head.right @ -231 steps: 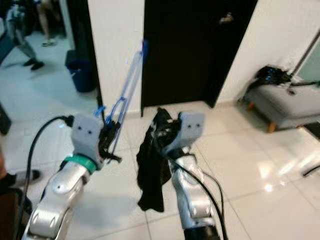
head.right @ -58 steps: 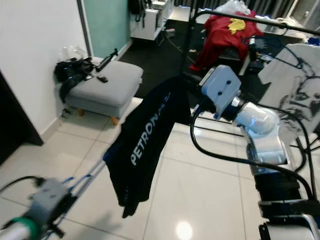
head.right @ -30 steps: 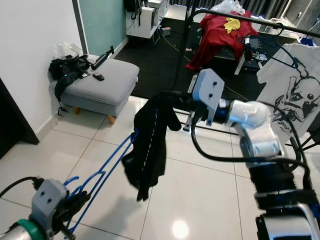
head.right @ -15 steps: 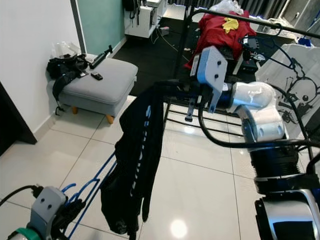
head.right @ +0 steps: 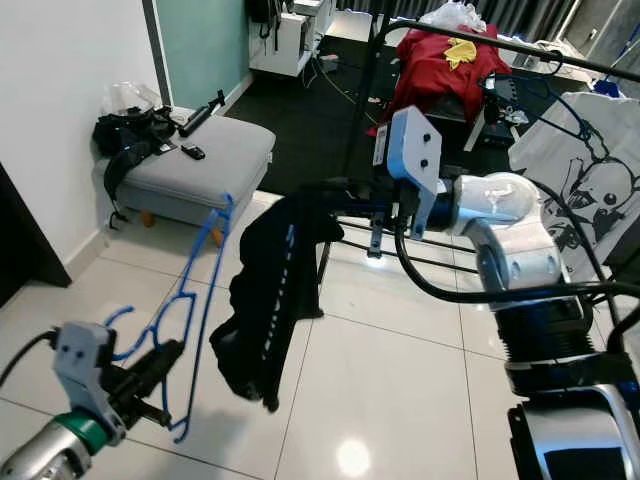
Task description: Hang hanger
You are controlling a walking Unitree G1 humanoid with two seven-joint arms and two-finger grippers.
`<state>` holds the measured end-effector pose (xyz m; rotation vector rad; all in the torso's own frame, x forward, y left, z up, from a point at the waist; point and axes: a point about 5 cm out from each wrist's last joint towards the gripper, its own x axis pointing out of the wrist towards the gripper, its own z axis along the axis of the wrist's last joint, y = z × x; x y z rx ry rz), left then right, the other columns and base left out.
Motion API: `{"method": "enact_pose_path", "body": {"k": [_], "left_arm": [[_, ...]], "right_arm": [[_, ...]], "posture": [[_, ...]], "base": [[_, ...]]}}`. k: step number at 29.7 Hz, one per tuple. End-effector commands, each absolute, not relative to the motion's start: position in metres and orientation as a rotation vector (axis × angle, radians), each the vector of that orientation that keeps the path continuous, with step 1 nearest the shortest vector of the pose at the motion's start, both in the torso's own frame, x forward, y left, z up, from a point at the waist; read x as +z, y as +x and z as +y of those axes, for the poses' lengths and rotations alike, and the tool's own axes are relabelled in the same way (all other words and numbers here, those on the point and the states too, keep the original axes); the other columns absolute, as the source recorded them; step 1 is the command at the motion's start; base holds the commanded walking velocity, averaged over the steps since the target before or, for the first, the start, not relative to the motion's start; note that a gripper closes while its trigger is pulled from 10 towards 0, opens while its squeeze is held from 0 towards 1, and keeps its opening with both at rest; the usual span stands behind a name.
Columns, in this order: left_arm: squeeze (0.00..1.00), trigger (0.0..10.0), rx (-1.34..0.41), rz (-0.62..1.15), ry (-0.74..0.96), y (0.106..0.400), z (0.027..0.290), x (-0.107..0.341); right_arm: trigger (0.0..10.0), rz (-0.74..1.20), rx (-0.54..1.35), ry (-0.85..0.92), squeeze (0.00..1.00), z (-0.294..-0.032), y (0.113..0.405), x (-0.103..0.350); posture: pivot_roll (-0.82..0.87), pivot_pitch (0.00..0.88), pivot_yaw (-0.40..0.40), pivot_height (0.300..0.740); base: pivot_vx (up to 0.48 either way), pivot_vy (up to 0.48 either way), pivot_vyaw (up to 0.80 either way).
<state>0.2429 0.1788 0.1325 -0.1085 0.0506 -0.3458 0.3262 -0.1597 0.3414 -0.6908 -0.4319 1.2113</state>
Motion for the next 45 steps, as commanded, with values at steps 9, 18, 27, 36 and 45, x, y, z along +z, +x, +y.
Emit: {"method": "enact_pose_path", "body": {"k": [9, 18, 27, 36, 45], "left_arm": [[0.0, 10.0, -0.307, 0.068, -0.146, 0.24, 0.19, 0.136], [0.0, 10.0, -0.471, 0.219, 0.198, 0.209, 0.205, 0.111], [0.0, 10.0, -0.695, 0.356, 0.428, 0.172, 0.215, 0.103], [0.0, 10.0, -0.698, 0.346, 0.471, 0.183, 0.198, 0.085], [0.0, 10.0, -0.584, 0.371, 0.525, 0.191, 0.213, 0.076]], "right_arm": [[10.0, -0.274, 1.054, -0.846, 0.0, -0.193, 0.332, 0.312], [10.0, -0.266, 0.969, -1.025, 0.0, -0.203, 0.339, 0.32], [10.0, -0.344, 1.06, -0.948, 0.0, -0.18, 0.341, 0.321], [10.0, -0.417, 1.14, -0.889, 0.0, -0.162, 0.341, 0.329], [10.0, -0.379, 1.27, -0.885, 0.0, -0.16, 0.328, 0.339]], "posture": [[-0.06, 0.113, 0.0, 0.74], [-0.08, 0.116, 0.007, 0.74], [-0.05, 0.126, -0.009, 0.74], [-0.03, 0.133, -0.015, 0.74], [-0.08, 0.13, -0.02, 0.74]], "base": [[0.0, 0.0, 0.0], [0.0, 0.0, 0.0], [0.0, 0.0, 0.0], [0.0, 0.0, 0.0], [0.0, 0.0, 0.0]]}}
